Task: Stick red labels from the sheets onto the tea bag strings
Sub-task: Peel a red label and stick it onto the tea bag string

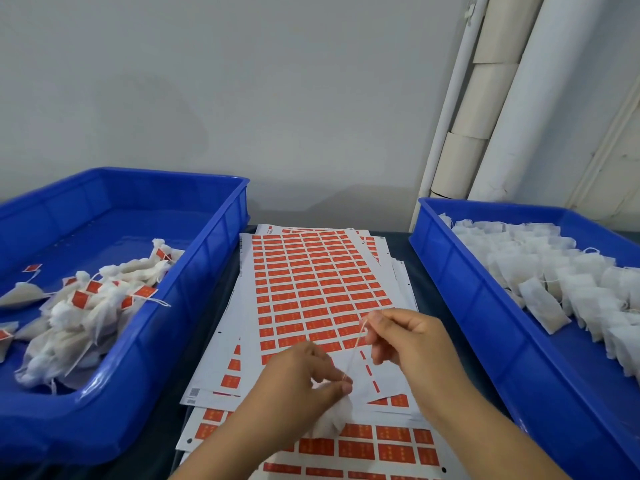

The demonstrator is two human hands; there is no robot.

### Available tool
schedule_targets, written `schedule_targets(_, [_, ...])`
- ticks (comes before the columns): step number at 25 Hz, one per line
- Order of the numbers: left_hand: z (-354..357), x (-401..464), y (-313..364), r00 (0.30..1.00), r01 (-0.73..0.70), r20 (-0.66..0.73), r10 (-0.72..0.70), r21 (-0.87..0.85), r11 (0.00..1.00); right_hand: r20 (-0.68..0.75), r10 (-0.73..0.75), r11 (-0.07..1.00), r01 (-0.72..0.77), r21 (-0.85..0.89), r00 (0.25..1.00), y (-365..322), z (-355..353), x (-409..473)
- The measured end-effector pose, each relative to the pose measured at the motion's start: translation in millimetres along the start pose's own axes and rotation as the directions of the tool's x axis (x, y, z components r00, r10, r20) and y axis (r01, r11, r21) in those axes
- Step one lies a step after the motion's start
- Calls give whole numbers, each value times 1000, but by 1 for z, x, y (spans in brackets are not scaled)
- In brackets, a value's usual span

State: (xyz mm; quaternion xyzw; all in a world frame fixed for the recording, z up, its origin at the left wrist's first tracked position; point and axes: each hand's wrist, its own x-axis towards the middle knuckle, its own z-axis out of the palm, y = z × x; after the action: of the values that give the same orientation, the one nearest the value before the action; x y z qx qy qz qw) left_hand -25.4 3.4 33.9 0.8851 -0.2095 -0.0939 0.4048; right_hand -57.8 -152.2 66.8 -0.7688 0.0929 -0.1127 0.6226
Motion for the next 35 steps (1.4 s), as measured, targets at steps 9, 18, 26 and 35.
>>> schedule_targets(9, [-8, 0, 19, 984, -3, -149, -100, -568, 823, 328, 281, 918, -352, 183, 902, 24, 19, 8])
schedule_targets(18, [-20, 13, -1, 926, 123, -44, -375, -905, 408, 334, 408, 912, -397, -104, 850, 48, 22, -9])
schedule_targets(26, [0, -5, -26, 870, 308, -205, -449, -486, 818, 393, 298, 539, -493, 683, 870, 49, 8, -4])
schedule_targets(35, [5, -11, -6, 982, -101, -161, 102, 13, 995, 351, 255, 950, -166, -265, 901, 37, 25, -14])
